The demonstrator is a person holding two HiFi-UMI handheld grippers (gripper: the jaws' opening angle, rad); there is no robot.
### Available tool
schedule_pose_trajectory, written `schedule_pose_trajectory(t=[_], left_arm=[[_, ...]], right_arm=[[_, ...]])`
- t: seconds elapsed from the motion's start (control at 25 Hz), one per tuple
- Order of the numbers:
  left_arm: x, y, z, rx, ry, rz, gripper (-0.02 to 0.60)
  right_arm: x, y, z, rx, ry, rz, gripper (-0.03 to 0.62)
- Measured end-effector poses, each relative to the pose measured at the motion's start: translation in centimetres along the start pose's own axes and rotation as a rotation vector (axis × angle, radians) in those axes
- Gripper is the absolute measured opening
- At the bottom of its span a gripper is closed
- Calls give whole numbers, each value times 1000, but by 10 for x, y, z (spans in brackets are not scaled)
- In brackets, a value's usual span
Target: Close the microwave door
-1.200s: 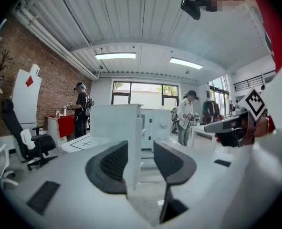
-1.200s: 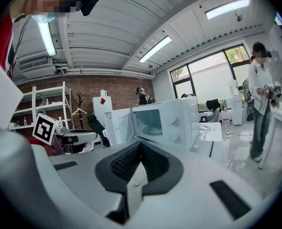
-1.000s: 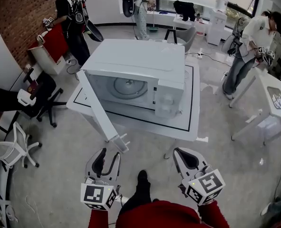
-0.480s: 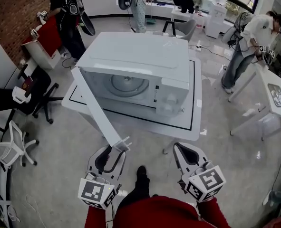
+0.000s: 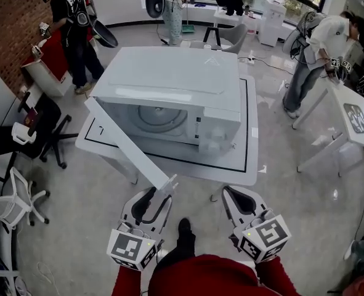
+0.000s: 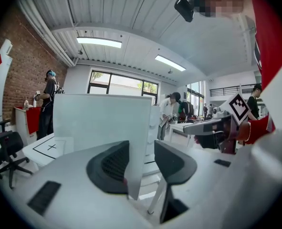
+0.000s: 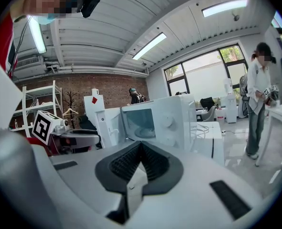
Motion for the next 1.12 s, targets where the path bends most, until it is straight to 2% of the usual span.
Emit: schedule_pose_trajectory(t=[0.2,0.32,0.48,0.6,1.12], left_arm=[[-17,-3,-4,-18,6,38,167],[-25,-6,-9,-15,-24,71,164],[-35,-7,-12,-40,16,92,163],[-44,-8,-14,-47,-2,119,163],[-74,-2,-23,-67,4,143,140]], right_arm=[[-2,-8,0,-21,-1,25,12],[-3,-11,-2,-13,-20,34,12],[-6,-19,-4,-5,-37,48,12],[-8,-23,-7,-27,-28,62,12],[-16,-37,-15,-23,-51,94,12]])
Point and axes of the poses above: the fingertips, and each gripper's own axes: x backward along the fingers, y to its left, z out of its underside, the point moved 2 cm from there along x, backward along the fingers, and after that the axes turned 5 degrees about y, right-handed, at the moved point
